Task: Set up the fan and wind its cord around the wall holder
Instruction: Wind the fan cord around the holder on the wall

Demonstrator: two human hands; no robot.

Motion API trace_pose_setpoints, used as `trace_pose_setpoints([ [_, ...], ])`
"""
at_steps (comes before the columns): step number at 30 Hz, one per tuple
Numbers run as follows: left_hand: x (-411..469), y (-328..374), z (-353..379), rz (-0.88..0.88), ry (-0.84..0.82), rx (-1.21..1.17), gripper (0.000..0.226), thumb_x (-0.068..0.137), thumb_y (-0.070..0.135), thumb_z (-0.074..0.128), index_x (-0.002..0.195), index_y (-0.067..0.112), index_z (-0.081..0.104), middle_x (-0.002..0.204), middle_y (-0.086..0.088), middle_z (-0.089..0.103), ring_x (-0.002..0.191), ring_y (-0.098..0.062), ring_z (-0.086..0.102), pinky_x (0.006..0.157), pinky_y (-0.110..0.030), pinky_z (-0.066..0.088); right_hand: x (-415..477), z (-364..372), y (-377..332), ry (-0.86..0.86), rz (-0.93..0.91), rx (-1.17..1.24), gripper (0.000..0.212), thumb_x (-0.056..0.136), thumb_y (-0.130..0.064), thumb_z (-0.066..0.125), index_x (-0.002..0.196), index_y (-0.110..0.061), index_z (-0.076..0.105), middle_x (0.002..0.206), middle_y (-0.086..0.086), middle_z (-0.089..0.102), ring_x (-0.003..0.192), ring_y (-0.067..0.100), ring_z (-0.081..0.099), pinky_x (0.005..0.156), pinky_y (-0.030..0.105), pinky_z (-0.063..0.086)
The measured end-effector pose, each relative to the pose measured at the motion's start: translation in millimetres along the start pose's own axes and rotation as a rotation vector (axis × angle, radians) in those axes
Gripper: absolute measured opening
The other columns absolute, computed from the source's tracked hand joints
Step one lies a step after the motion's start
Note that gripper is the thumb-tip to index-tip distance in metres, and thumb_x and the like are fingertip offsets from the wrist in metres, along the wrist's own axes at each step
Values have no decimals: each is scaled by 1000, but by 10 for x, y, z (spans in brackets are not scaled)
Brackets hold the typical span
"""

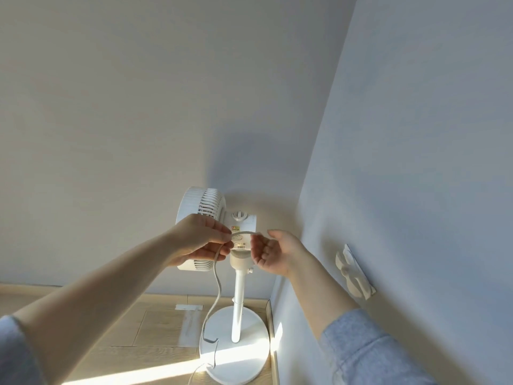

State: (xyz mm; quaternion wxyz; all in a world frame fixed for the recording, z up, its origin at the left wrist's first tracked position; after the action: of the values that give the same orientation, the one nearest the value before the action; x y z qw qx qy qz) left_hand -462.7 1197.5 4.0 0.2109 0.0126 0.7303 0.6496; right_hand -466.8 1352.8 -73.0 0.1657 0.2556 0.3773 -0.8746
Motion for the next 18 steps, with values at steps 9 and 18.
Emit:
trace_pose_setpoints([
  [9, -28, -400, 268, -13, -68, 110, 14, 84, 12, 67, 88, 0, 73, 60, -4, 62, 51, -14, 58, 55, -25, 56, -327, -351, -362, 168, -38, -190, 29, 99, 0, 34, 73, -1, 47, 52, 14, 54, 60, 24, 58, 37, 36, 54],
  [18, -143, -785, 774, 72, -260, 312, 24, 92, 23, 55, 82, 11, 74, 68, -2, 62, 60, -11, 57, 59, -16, 50, -594, -789, -896, 451, -132, -626, 27, 95, 7, 31, 74, -4, 43, 72, 14, 51, 20, 8, 43, 28, 9, 31],
])
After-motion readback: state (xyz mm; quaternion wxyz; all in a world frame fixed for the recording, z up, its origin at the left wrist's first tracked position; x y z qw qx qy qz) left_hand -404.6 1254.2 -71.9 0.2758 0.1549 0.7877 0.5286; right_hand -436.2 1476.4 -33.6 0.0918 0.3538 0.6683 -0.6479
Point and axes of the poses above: each hand's wrist, its own x-axis towards the middle knuckle, its own z-axis out of the palm, y = z × x, the point moved 10 cm from there along x, towards the middle knuckle
